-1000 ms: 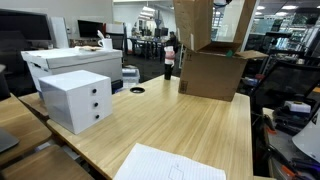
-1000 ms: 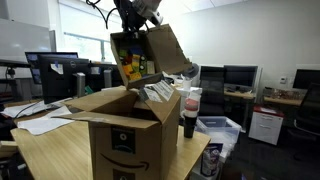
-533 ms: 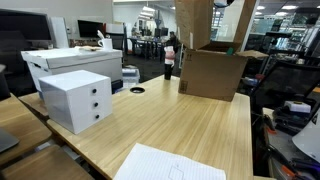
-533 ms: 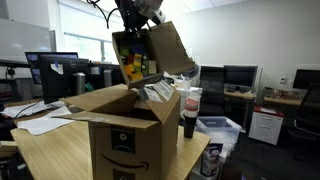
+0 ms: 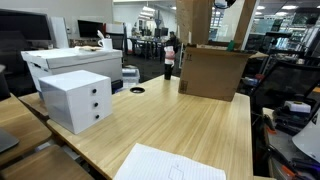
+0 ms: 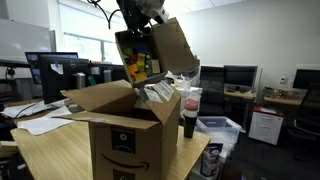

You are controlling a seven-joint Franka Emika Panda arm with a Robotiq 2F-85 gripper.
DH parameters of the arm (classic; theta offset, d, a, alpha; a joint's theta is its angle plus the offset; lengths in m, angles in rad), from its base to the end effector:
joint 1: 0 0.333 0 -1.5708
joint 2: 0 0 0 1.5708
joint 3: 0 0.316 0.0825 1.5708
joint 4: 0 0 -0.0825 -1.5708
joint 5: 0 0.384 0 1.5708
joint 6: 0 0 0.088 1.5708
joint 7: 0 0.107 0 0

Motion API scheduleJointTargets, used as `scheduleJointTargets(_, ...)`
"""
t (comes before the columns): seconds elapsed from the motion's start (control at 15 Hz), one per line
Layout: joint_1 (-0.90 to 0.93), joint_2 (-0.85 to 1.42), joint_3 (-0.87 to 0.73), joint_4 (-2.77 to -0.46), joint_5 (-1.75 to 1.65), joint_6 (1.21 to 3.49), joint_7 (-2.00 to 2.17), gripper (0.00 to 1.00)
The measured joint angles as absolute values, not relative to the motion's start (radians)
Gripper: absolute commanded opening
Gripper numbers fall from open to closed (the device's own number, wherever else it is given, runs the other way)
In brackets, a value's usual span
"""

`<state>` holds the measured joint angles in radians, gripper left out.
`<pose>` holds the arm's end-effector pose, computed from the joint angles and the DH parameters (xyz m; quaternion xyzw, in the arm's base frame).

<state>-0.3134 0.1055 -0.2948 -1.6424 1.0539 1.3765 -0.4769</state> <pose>0.5255 -0.2263 0.5804 -0.8558 0.0525 -0.1174 0.5010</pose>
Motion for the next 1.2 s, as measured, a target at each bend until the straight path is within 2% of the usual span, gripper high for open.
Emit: scheduleJointTargets(1.2, -0.311, 0.062, -0.295, -1.777, 1.103, 1.543, -0.668, 0.03)
